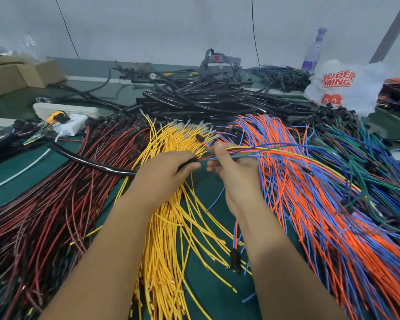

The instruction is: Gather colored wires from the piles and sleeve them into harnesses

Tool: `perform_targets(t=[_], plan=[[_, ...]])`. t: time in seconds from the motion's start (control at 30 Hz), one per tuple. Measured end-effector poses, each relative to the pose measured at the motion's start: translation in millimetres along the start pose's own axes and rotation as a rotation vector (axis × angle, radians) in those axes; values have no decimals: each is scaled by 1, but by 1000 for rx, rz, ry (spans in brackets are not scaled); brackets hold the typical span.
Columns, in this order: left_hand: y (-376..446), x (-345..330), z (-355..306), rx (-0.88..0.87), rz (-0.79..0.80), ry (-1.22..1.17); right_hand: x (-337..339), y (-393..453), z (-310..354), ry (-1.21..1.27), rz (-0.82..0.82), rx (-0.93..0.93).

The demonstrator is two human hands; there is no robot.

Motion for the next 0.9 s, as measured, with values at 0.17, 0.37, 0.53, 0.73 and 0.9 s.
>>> perform_targets(t=[0.17,0.37,0.53,0.73,0.9], plan=[[-2,-4,0,13,-32,-13,-8,-3,-6,-124,108,-43],[-2,5,6,3,-65,-33,0,1,5,301,-18,-95],[-2,9,12,34,-70,-31,9,0,7,203,-98,-61],[-2,1,-1,-24,-67,-58,-1,-5,1,-49,74,1],[1,1,1,14,-122,-168,-6,-8,6,83,60,-97]])
Point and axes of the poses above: each hand's wrist, its own y-axis towards the middle knuckle, its own x-axis out of the back of the hand, z = x × y, the point moved 6 cm from there along y, towards the middle knuckle, and after that the axes turned 9 degrees about -y, right-handed, at the moved point
